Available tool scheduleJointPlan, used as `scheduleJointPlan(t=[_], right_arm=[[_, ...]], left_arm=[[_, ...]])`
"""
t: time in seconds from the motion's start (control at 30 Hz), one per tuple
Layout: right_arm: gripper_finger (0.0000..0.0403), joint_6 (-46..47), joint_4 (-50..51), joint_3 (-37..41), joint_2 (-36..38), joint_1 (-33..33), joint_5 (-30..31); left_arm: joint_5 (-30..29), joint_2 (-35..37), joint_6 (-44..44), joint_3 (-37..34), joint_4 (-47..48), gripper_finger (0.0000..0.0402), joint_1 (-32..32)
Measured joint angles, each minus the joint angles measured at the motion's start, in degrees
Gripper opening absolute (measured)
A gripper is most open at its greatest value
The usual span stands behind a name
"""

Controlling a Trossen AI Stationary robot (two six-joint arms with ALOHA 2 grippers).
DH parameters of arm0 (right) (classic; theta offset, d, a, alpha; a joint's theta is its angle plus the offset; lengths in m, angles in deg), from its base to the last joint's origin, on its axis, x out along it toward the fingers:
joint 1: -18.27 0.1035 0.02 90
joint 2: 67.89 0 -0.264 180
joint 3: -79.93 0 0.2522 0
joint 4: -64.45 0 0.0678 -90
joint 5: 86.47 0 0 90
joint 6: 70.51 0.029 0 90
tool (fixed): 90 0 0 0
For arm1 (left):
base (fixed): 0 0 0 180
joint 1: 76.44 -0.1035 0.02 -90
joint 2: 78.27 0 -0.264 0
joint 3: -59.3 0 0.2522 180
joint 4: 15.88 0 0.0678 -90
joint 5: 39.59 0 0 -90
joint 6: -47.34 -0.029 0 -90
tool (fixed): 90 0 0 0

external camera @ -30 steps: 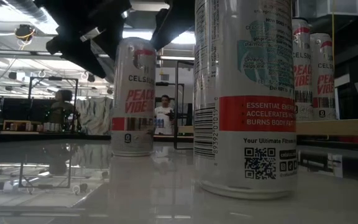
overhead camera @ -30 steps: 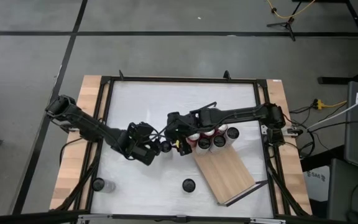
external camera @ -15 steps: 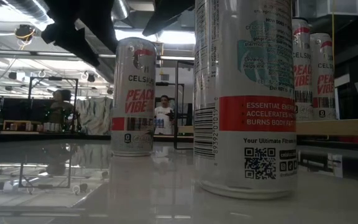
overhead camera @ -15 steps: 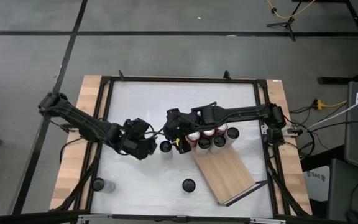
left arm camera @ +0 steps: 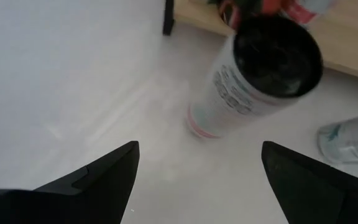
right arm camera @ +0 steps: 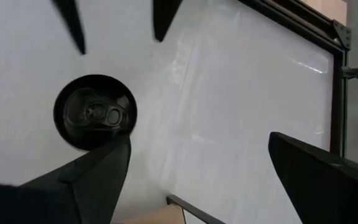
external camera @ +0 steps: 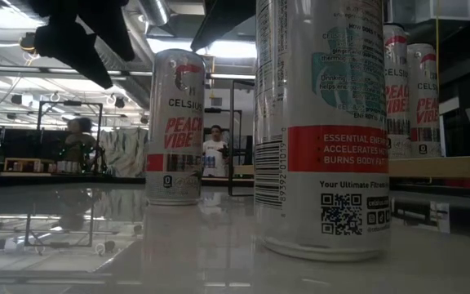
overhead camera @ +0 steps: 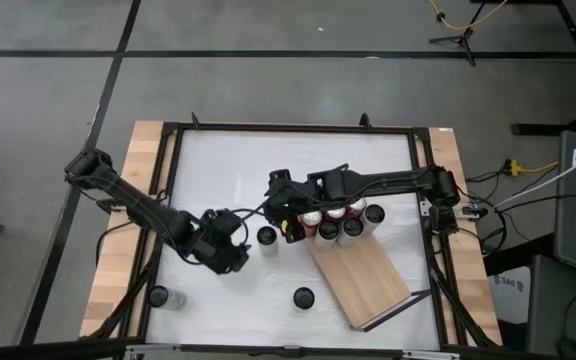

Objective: Place canned beverage on shelf
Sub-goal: Put the white pink soda can on the shelf aligned with the other white pink soda cans

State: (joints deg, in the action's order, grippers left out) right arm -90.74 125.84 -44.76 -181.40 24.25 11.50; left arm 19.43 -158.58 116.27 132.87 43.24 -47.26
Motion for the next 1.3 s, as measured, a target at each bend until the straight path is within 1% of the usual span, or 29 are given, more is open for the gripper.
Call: scheduleJointPlan(t=[0.2, 0.37, 0.53, 0.7, 1.0, 1.17, 1.3], right_arm=[[0.0374, 0.0, -1.1, 0.0, -0.4, 0.0, 0.0], [0.0374, 0.0, -1.2, -0.1, -2.1, 0.0, 0.1], [0.0374, -0.1, -0.8, -0.1, -3.9, 0.0, 0.2], [0.0374, 0.0, -0.3, -0.1, -4.1, 0.0, 0.2], [0.0374, 0.5, 0.9, -0.1, -4.1, 0.0, 0.1], [0.0374, 0.5, 1.4, -0.1, -4.0, 0.0, 0.0], [0.0374, 0.5, 1.4, -0.1, -4.0, 0.0, 0.1]], left_arm=[[-3.7, -5.2, 0.0, 0.0, -5.0, 0.0332, 1.4], [-4.0, -7.5, 0.0, 0.0, -6.1, 0.0332, 1.3], [-6.1, -7.8, 1.4, 0.0, -6.0, 0.0332, 1.2], [-7.9, -7.8, 1.5, 0.0, -5.7, 0.0332, 0.9], [-8.4, -7.8, 1.5, 0.0, -1.8, 0.0332, 0.6], [-8.4, -7.8, 1.4, 0.0, -1.1, 0.0332, 0.6], [-6.8, -7.8, 1.1, 0.0, -1.0, 0.0332, 0.6]])
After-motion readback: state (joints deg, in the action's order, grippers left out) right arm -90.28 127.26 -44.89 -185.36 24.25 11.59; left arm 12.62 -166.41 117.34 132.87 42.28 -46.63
